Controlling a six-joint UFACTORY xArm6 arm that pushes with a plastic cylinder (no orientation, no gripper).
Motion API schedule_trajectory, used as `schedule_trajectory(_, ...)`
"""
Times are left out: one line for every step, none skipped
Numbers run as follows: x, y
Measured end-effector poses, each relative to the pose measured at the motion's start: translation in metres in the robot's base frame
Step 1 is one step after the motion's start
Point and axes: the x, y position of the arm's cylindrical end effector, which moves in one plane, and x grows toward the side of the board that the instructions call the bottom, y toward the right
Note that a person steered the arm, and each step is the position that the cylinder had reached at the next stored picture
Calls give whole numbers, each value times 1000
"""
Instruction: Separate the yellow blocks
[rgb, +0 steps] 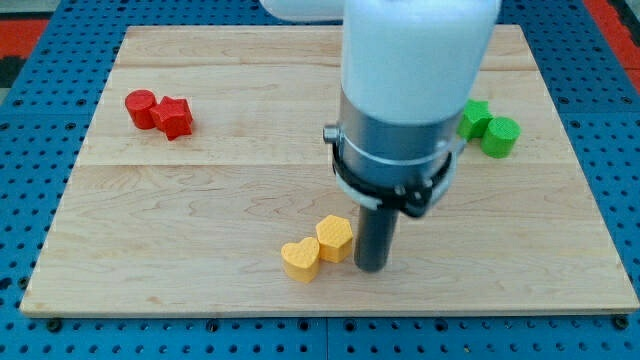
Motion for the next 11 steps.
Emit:
schedule_trajectory(-23, -2)
schedule_trajectory(16, 11)
schedule_trajectory(46, -56)
schedule_trajectory(27, -89)
schedule_trajectory(1, -86)
schedule_trajectory(-14, -86)
schedule_trajectory(-14, -86)
schedule_trajectory(0, -85)
schedule_trajectory(-19, -55)
schedule_trajectory(-13, -17)
schedule_trajectory(-4, -1)
